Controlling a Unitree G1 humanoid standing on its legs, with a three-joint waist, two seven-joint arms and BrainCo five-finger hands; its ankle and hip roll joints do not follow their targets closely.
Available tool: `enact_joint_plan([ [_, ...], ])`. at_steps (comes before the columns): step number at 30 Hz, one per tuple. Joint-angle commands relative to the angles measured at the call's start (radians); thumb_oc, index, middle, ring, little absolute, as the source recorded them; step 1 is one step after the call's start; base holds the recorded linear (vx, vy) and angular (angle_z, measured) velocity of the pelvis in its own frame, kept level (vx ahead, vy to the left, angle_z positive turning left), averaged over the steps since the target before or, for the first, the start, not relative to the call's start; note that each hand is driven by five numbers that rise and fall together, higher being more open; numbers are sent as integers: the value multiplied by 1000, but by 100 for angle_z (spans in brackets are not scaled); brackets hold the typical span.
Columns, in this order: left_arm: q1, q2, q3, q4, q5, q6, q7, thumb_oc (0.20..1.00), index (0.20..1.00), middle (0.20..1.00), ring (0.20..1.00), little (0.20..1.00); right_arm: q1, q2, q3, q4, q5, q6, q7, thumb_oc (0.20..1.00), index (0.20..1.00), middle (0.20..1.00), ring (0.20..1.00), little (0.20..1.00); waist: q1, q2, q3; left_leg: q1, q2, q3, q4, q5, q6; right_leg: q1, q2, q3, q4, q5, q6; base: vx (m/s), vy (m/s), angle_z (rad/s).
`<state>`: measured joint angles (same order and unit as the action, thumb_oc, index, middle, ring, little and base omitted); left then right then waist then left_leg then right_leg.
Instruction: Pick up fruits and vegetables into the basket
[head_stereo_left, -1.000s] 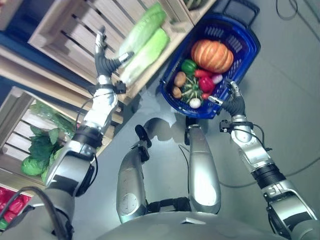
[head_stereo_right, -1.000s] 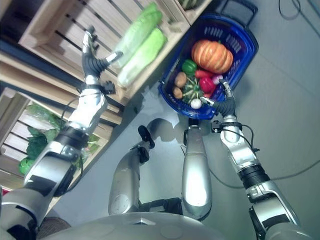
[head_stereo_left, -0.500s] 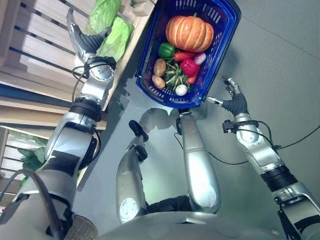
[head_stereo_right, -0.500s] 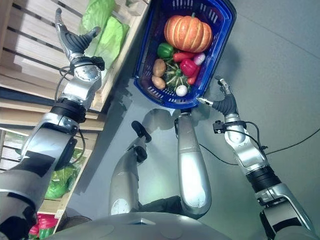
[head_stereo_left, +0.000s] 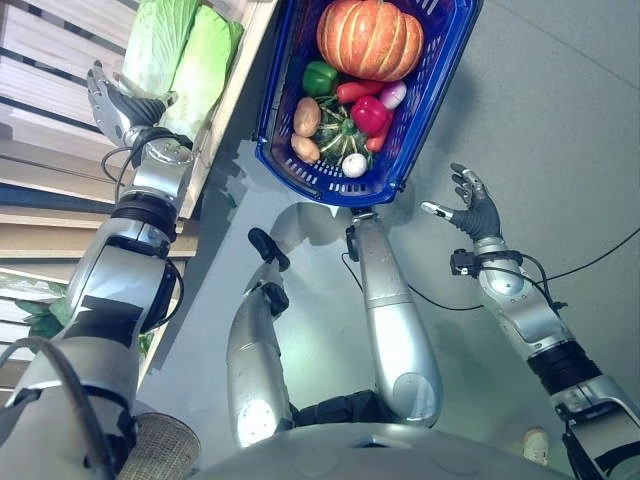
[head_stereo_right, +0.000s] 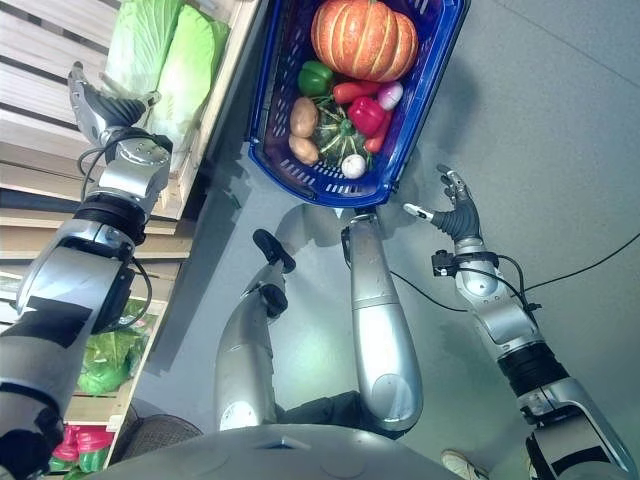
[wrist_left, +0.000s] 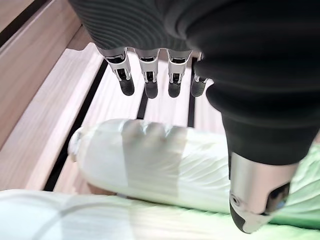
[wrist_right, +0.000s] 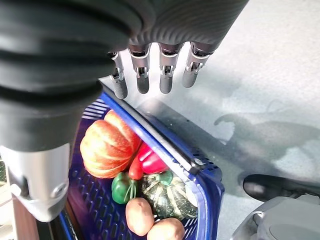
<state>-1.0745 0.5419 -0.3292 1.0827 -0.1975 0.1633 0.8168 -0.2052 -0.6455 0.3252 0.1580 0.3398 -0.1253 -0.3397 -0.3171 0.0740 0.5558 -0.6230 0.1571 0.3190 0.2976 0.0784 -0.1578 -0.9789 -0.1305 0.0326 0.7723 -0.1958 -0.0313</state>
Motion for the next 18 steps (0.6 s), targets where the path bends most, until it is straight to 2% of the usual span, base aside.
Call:
enact_joint_plan([
  [1, 11, 81, 29, 68, -36, 20, -9, 1000, 1000, 1000, 1000, 1000, 29, 24, -12, -10, 32, -9, 0, 1000, 1000, 1000, 1000, 1000, -57, -14, -36, -118, 3, 11, 261, -191, 50, 0, 42, 26, -57, 1, 55, 23, 44, -2],
  [5, 10, 89, 19, 90, -28, 6, -74, 1000, 1000, 1000, 1000, 1000, 28, 28, -21, -16, 54, -1, 0, 1000, 1000, 1000, 1000, 1000, -61, -14, -36, -139, 4, 10, 275, -195, 52, -18, 44, 35, -59, 10, 57, 6, 13, -2],
  [7, 4, 92, 8, 96, -49, -30, -117, 1000, 1000, 1000, 1000, 1000, 26, 26, -21, -16, 57, 3, 2, 1000, 1000, 1000, 1000, 1000, -64, -14, -36, -147, 6, 11, 281, -198, 54, -29, 45, 39, -56, 12, 57, 21, 33, -1],
  [13, -22, 99, -41, 95, -61, -74, -199, 1000, 1000, 1000, 1000, 1000, 15, 16, -26, -24, 81, 28, 13, 1000, 1000, 1000, 1000, 1000, -75, -5, -36, -162, 10, 22, 289, -203, 54, -53, 47, 54, -50, 17, 60, 25, 59, -6],
  [18, -42, 90, -66, 100, -87, -58, -252, 1000, 1000, 1000, 1000, 1000, 14, 15, -38, -23, 92, 44, 27, 1000, 1000, 1000, 1000, 1000, -87, -1, -36, -161, 10, 34, 290, -209, 54, -63, 45, 63, -54, 23, 62, 17, 50, -6],
])
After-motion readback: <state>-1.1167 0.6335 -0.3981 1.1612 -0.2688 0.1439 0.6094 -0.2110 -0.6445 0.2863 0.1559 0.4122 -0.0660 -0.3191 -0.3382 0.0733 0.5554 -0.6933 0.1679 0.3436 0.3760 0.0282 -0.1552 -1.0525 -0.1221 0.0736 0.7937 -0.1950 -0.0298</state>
